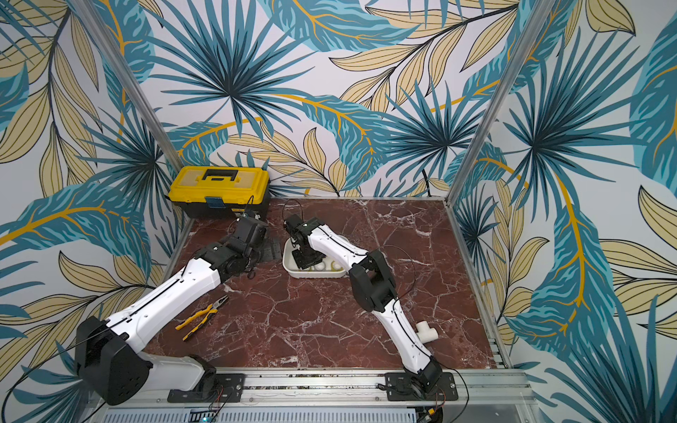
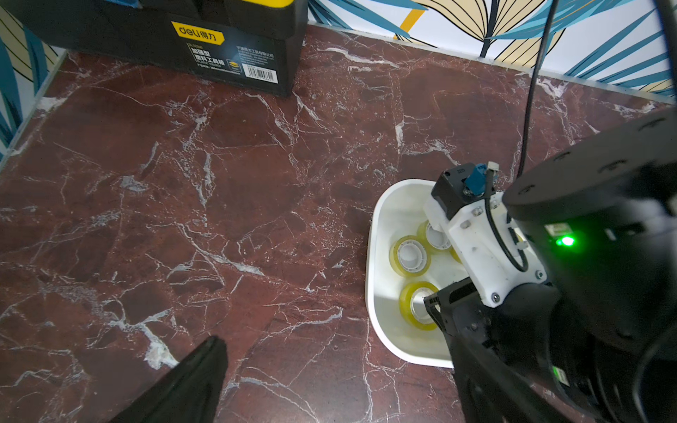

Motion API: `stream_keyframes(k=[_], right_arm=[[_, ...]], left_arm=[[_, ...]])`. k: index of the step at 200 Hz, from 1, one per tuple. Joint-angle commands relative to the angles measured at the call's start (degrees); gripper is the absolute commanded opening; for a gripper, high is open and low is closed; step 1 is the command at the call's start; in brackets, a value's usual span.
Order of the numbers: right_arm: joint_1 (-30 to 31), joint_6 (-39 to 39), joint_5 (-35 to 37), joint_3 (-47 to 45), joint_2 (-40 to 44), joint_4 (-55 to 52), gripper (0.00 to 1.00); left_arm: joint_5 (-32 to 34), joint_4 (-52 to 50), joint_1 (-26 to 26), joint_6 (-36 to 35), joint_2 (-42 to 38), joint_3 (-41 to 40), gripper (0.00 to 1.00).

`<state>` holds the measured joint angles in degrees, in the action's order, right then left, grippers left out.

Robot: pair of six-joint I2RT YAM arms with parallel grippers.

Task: Put the transparent tape into the storage box
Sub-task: Place the tape in the storage box, then reset both arms

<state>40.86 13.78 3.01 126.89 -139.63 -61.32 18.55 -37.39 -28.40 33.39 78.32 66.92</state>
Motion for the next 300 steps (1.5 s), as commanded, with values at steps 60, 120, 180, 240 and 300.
stream_keyframes(k=[60,120,180,240,300], right_arm=[[0.29,0.51,4.32,-0.91,8.72,-0.32,0.50],[-0.01,2.92,17.72,-9.96,22.95,-1.41,1.00],[-2.90,8.23,34.06,-26.53,41.78,1.27,1.00],[-8.35,2.34,33.76,-49.92,61.35,17.40,1.00],[-15.26,0.32,31.24,-65.57,70.29,28.31,1.00]], left_arm=[[2.75,0.80,0.37,-3.69,-3.70,1.73,1.00],[7.76,1.70,0.42,-7.53,-6.59,0.14,1.00],[11.99,14.34,0.35,-12.13,-15.13,-12.69,1.00],[12.87,22.76,0.49,-19.25,-15.92,-19.04,1.00],[16.29,34.05,2.33,-28.45,-21.42,-29.50,1.00]])
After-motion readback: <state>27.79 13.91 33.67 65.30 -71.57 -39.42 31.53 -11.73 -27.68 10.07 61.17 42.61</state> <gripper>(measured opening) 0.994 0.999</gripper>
